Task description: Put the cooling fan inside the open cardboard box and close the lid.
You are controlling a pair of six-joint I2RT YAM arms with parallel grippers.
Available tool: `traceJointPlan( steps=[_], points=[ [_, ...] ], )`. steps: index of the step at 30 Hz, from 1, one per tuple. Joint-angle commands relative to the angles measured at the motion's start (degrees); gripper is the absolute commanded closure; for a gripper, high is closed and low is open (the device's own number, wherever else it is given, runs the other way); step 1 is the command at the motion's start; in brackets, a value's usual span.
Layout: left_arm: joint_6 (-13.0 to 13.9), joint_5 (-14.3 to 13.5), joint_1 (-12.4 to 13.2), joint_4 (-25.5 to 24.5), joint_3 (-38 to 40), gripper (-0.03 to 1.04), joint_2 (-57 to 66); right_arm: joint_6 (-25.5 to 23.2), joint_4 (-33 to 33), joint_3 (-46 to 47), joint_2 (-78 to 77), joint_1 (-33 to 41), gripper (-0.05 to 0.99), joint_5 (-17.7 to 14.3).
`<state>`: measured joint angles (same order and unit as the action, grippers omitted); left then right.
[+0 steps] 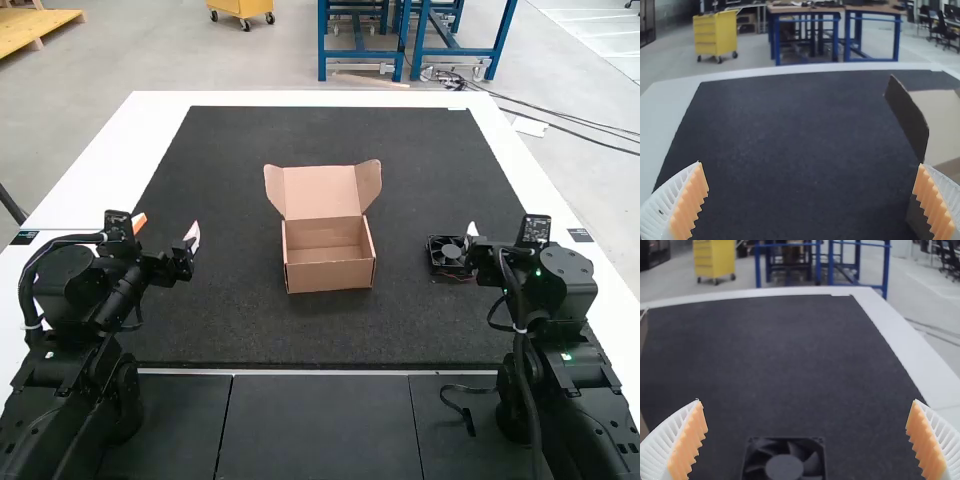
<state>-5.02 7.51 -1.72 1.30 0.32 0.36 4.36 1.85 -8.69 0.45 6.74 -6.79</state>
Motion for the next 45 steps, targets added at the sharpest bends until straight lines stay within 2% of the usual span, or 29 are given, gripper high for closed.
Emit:
traceJointPlan(
  steps=[1, 4, 6, 8, 13, 17, 21, 24, 29, 32, 35, 37, 39, 42, 45],
  points=[
    [-2.5, -1.1, 0.7, 4.0, -0.2, 0.04, -0.4, 0.6, 4.4, 8.7, -0.4, 0.3, 0.02, 0.6],
    [-2.5, -1.8, 0.5, 8.3, -0.1, 0.04, -0.4, 0.7, 11.4, 8.5, -0.5, 0.2, 0.02, 1.4],
    [-2.5, -1.8, 0.7, 10.7, 0.7, 0.04, -0.4, 0.7, 12.6, 6.9, -0.4, -0.1, 0.02, 2.2],
    [-2.5, -3.3, 0.7, 10.8, 2.8, 0.04, -0.4, 0.7, 12.7, 4.5, 0.3, -0.2, 0.02, 2.7],
    [-2.5, -4.0, 0.4, 10.4, 10.4, 0.04, 2.5, 0.7, 13.6, -5.7, 11.7, -0.2, 0.02, 2.0],
    [-2.5, -4.5, 0.3, 9.1, 17.6, 0.04, 11.5, 0.3, 13.4, -15.8, 25.3, -0.2, 0.02, 0.6],
    [-2.4, -5.3, 0.5, 6.4, 26.5, 0.04, 21.4, 0.6, 12.1, -22.6, 31.0, -0.2, 0.02, -0.5],
    [-1.7, -5.0, 0.2, 4.6, 32.7, 0.04, 27.6, 1.3, 5.6, -28.5, 34.2, -0.2, 0.02, -0.9],
    [-0.3, -4.8, -0.2, -4.6, 43.1, 0.05, 39.2, 1.3, -11.5, -40.4, 40.4, 0.1, 0.03, 1.7],
    [-0.2, -4.8, -0.3, -10.0, 48.1, 0.05, 44.8, 1.3, -18.5, -46.5, 44.2, -0.1, 0.03, 2.7],
    [1.8, -4.7, -0.7, -14.3, 51.3, 0.05, 48.0, 1.3, -19.8, -49.5, 45.7, -0.4, 0.03, 2.7],
    [2.3, -3.7, -1.4, -15.5, 51.8, 0.05, 49.0, 1.1, -21.4, -50.9, 46.7, -0.4, 0.03, 2.7],
    [2.3, -1.3, -3.0, -17.2, 52.4, 0.05, 49.7, -1.1, -22.7, -52.1, 48.6, -0.7, 0.03, 2.1],
    [2.2, 1.5, -7.1, -19.7, 53.6, 0.05, 50.1, -3.7, -28.5, -55.6, 52.7, -1.7, 0.03, 2.0],
    [1.9, 2.3, -11.7, -22.2, 53.9, 0.05, 50.0, -4.7, -33.4, -59.1, 56.3, -3.5, 0.03, 1.9]
  ],
)
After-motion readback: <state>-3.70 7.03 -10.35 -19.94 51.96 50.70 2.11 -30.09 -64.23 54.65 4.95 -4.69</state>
